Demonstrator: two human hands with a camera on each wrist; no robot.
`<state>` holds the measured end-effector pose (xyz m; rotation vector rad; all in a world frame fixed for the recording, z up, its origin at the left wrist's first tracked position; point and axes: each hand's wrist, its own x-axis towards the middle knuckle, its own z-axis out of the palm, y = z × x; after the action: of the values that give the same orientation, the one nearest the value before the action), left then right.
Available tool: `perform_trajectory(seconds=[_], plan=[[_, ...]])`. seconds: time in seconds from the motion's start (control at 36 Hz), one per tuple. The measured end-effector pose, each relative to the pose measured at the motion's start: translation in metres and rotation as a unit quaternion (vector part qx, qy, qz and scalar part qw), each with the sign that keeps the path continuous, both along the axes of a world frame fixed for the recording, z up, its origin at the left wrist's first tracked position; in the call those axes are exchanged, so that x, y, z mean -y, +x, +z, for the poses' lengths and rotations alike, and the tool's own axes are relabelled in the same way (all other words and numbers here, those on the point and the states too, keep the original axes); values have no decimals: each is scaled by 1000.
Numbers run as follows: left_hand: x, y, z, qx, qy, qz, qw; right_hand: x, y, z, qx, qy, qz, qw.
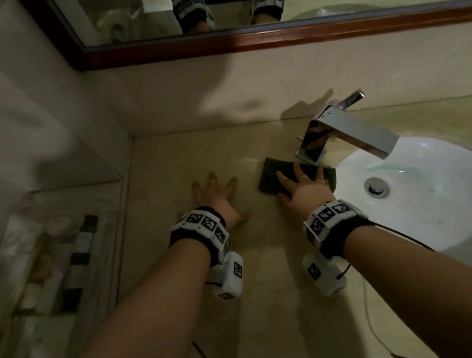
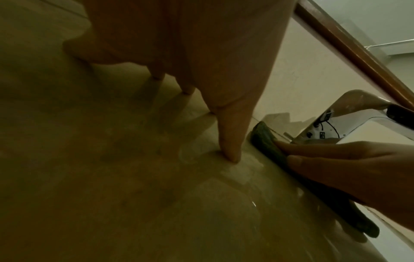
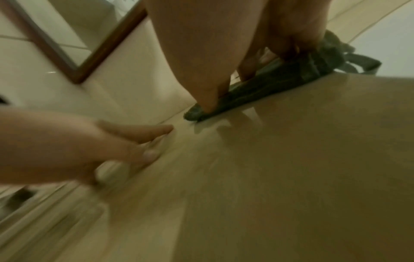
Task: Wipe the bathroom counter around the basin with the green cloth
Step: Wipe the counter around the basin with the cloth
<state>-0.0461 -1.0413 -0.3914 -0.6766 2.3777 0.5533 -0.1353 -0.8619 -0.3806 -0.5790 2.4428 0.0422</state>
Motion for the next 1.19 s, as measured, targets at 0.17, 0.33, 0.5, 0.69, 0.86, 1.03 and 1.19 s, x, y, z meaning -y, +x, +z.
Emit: perform_trajectory(seconds=[0.17, 0.33, 0.5, 0.69, 0.86, 1.03, 1.19], plan=[[1, 4, 16, -10, 13, -14, 1000, -13, 32, 5, 3, -10, 47, 999], [14, 18, 17, -8, 1, -22, 1000, -15, 50, 6, 6, 10, 119, 993], [40, 35, 16, 29, -60, -13, 998, -3, 32, 8, 22, 15, 128, 991], [52, 52, -9, -17, -25, 40, 999, 34, 11, 11, 40, 13, 77, 996], [54, 48, -8, -19, -12, 48, 999, 71, 20, 12, 43, 11, 59, 997], [52, 51, -12, -36, -21, 62, 997, 74, 49, 7, 26, 15, 127, 991], [52, 56, -10, -46, -10, 71, 996, 43, 78, 0, -3, 1, 163, 987]])
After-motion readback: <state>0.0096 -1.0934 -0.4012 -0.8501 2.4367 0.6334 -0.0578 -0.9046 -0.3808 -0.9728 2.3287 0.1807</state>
